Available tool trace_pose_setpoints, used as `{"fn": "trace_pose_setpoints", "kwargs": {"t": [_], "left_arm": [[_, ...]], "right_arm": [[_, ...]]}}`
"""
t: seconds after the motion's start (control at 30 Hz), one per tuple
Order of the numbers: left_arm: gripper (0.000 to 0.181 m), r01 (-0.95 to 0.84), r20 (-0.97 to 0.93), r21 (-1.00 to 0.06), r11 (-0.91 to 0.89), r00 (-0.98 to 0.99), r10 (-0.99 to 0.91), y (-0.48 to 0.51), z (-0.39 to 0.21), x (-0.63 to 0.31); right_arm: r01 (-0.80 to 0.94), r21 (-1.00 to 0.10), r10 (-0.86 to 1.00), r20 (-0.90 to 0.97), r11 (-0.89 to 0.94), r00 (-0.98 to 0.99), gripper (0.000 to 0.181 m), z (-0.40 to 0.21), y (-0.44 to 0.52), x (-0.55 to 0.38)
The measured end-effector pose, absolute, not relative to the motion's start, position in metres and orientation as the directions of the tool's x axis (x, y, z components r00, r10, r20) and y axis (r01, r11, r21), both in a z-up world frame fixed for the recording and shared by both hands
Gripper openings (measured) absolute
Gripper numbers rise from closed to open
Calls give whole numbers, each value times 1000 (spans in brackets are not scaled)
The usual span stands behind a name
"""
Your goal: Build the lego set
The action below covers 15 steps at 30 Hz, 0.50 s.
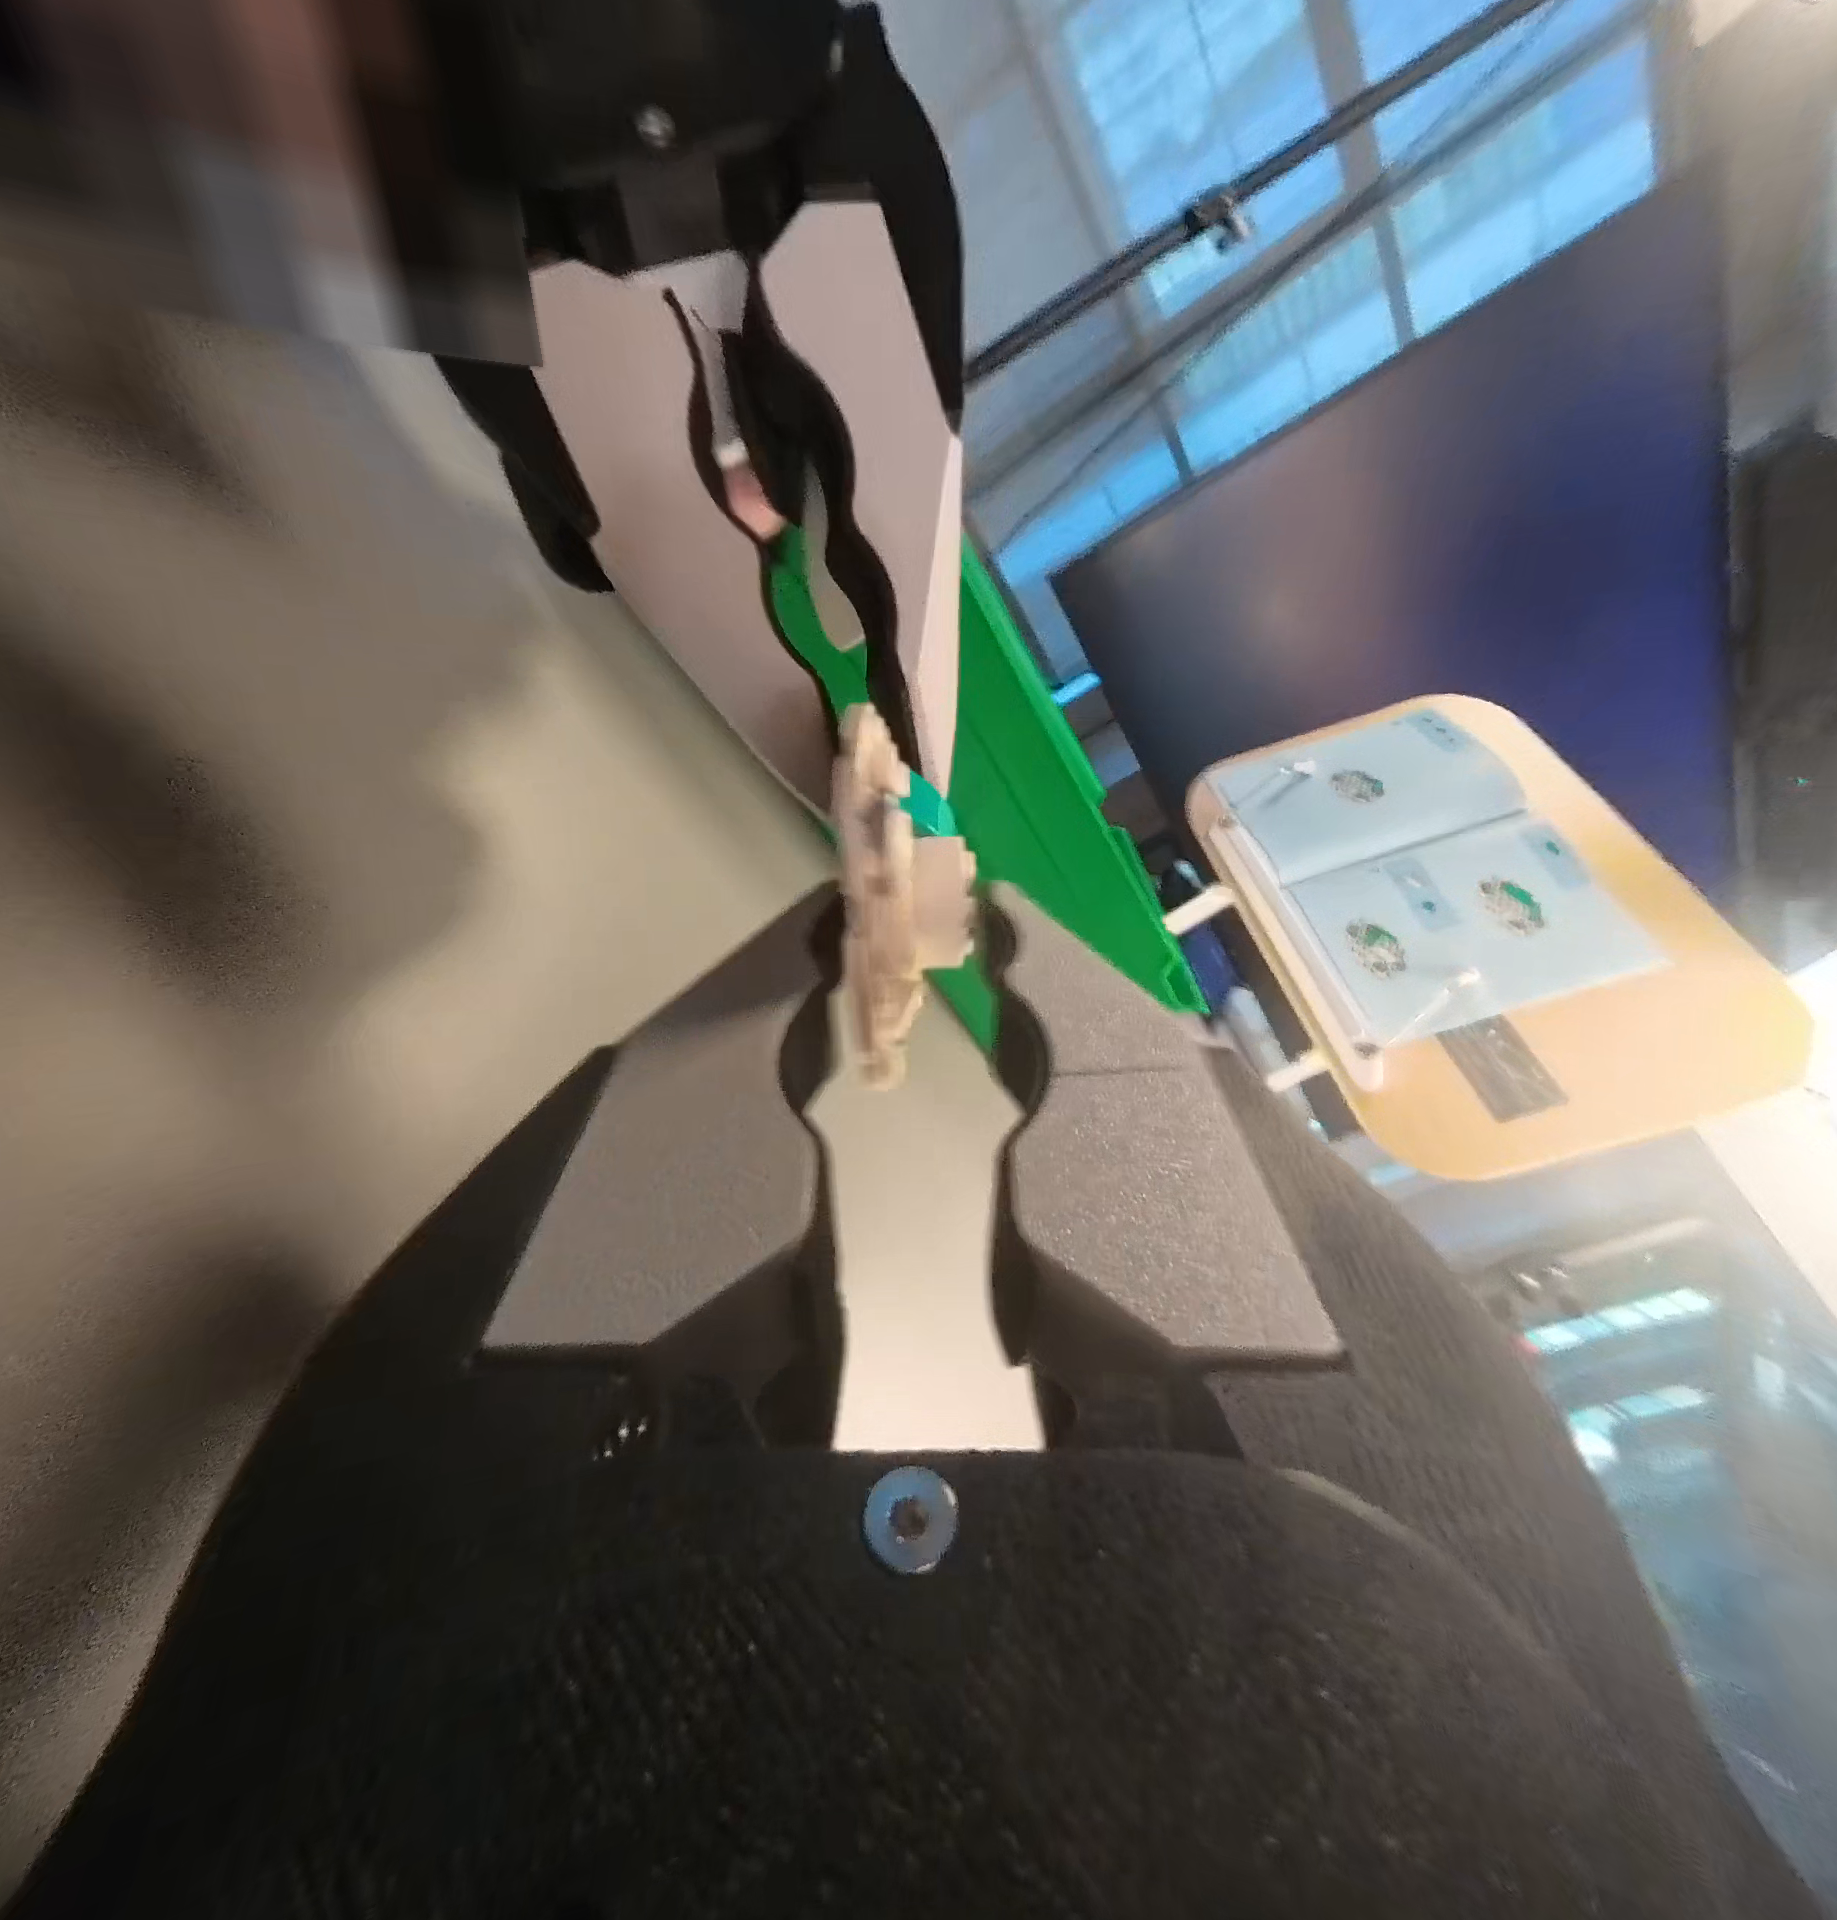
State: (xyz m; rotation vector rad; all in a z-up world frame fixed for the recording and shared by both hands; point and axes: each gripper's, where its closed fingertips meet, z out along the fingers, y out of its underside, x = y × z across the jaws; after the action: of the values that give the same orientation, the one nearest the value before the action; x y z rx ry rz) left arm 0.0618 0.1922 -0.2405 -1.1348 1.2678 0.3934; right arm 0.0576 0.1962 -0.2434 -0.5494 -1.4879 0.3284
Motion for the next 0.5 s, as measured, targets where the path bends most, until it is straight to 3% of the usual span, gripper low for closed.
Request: {"fn": "trace_pose_setpoints", "kwargs": {"t": [0.03,0.13,0.3,0.33,0.4,0.43,0.5], "left_arm": [[6,-809,-892,-429,402,311,-328,197,-245,55],[6,-881,-913,-370,295,286,-291,209,-251,39],[6,-917,-944,-290,273,227,-241,209,-253,36],[6,-918,-948,-286,276,228,-224,209,-252,35],[7,-890,-935,-334,311,271,-229,206,-252,35],[14,-849,-917,-389,358,318,-241,203,-248,38],[44,-786,-879,-471,400,381,-286,197,-244,39]], "right_arm": [[147,-517,507,856,843,106,36,-240,200,57],[250,-435,418,900,865,122,43,-245,205,56],[427,-137,127,990,894,53,20,-258,201,48],[442,-121,107,993,889,58,9,-256,201,47],[437,-171,161,985,883,61,9,-256,200,46],[424,-196,188,980,884,63,8,-255,199,46],[399,-186,186,982,898,39,7,-258,196,47]]}}
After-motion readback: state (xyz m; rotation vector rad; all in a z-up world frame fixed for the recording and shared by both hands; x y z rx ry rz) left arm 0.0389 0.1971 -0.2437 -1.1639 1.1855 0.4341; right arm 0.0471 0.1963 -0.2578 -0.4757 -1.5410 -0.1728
